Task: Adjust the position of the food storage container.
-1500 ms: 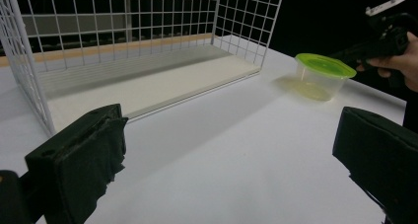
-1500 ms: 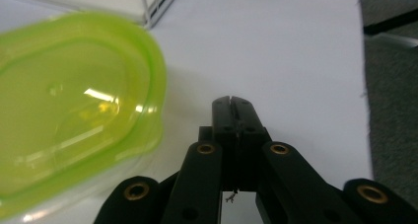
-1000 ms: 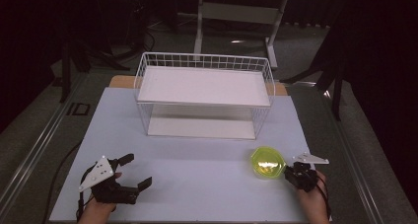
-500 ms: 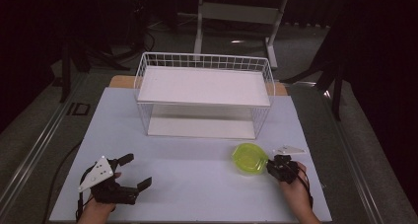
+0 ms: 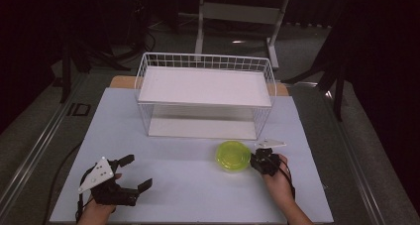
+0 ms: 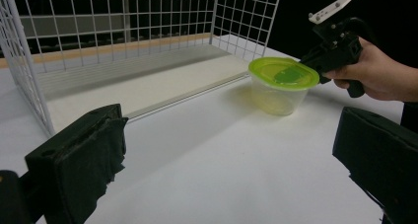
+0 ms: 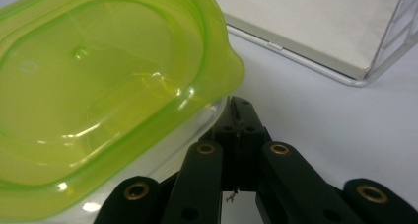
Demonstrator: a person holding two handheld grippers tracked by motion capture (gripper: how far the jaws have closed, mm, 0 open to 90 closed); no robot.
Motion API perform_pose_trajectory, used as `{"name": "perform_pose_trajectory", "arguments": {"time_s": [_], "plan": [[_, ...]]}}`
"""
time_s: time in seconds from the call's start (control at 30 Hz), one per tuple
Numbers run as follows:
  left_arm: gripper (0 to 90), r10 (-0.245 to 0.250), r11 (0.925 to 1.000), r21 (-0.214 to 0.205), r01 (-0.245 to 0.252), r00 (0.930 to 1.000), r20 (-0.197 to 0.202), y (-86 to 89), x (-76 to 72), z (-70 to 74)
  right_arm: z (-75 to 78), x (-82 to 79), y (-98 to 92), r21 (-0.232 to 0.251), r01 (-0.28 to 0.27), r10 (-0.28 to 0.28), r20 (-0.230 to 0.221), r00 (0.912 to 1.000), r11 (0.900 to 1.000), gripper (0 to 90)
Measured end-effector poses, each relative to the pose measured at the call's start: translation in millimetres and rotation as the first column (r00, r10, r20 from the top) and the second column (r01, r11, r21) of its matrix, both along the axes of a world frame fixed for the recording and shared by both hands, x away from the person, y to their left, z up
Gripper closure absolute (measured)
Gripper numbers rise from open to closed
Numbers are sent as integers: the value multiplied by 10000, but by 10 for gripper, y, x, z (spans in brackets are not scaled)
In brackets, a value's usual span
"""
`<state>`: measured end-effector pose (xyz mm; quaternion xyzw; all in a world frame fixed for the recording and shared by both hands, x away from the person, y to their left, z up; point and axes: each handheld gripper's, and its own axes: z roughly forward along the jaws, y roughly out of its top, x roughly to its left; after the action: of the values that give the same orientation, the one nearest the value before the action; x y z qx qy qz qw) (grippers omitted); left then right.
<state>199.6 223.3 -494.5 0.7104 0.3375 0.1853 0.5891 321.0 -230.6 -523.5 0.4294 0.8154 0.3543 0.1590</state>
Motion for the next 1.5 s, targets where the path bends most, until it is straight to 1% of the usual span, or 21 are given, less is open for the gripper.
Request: {"name": "perform_pose_trajectory", "arguments": {"time_s": [0.17, 0.2, 0.27, 0.37, 0.4, 0.53, 0.6, 0.67, 0.73, 0.87, 1.0, 1.07, 1.13, 1.2, 1.23, 1.3, 1.33, 1.4, 1.5], "plan": [[5, 24, 10000, 3, -24, 10000, -8, 0, 0, 2, 59, -72, -140, 181, 496, -497, 69, 9987, 9986, 899], [5, 26, 10000, -11, -26, 10000, -8, -4, 2, 0, 65, -99, -169, 219, 599, -599, -13, 9982, 9980, 899], [5, -9, 10000, 63, 9, 10000, -13, -11, 5, -2, 73, -169, -210, 320, 677, -673, -117, 9977, 9972, 899], [5, -37, 10000, 64, 38, 10000, -19, -19, 10, -6, 74, -207, -218, 396, 692, -686, -156, 9975, 9968, 899], [5, -32, 10000, 75, 32, 10000, -53, -25, 16, -10, 62, -278, -189, 135, 410, -409, -108, 9991, 9991, 899], [5, -60, 10000, 79, 60, 10000, -18, -29, 11, -5, 29, -254, -131, 128, 297, -294, -214, 9993, 9995, 899], [5, -60, 9999, 84, 60, 10000, -10, -25, 7, -4, -10, -215, -32, 135, 107, -102, -349, 9993, 9999, 899], [5, -32, 10000, 39, 33, 10000, -52, -16, 9, -6, -30, -185, 25, 220, -59, 67, -407, 9991, 9997, 899], [5, -9, 10000, -15, 9, 10000, -93, -15, 12, -10, -46, -159, 75, 314, -86, 100, -447, 9990, 9995, 899], [5, -73, 10000, 50, 73, 10000, -36, -24, 12, -9, -59, -105, 188, 467, -246, 271, -522, 9983, 9986, 899], [5, -77, 10000, 61, 77, 9999, -72, -28, 12, -12, -63, -57, 327, 640, -378, 409, -482, 9980, 9972, 899], [5, -78, 9999, 85, 79, 9999, -66, -26, 10, -12, -64, -35, 402, 794, -521, 573, -647, 9963, 9955, 899], [5, -76, 9999, 81, 77, 10000, -49, -24, 8, -10, -61, -30, 485, 732, -662, 705, -576, 9959, 9951, 899], [5, -83, 9999, 84, 83, 10000, -34, -23, 7, -9, -67, -27, 561, 781, -777, 825, -603, 9948, 9939, 899], [5, -83, 9999, 80, 84, 10000, -37, -23, 7, -9, -74, -29, 599, 817, -806, 862, -684, 9939, 9934, 899], [5, -91, 9999, 82, 91, 10000, -34, -22, 7, -9, -99, -33, 665, 748, -1001, 1052, -676, 9922, 9922, 899], [5, -95, 9999, 88, 95, 9999, -33, -21, 6, -9, -107, -43, 692, 746, -1020, 1077, -762, 9913, 9920, 899], [5, -98, 9999, 77, 98, 9999, -51, -21, 7, -10, -121, -57, 730, 846, -1042, 1115, -866, 9900, 9910, 899], [5, -104, 9999, 66, 105, 9999, -31, -21, 7, -9, -121, -60, 749, 875, -1140, 1216, -860, 9888, 9896, 899]]}}
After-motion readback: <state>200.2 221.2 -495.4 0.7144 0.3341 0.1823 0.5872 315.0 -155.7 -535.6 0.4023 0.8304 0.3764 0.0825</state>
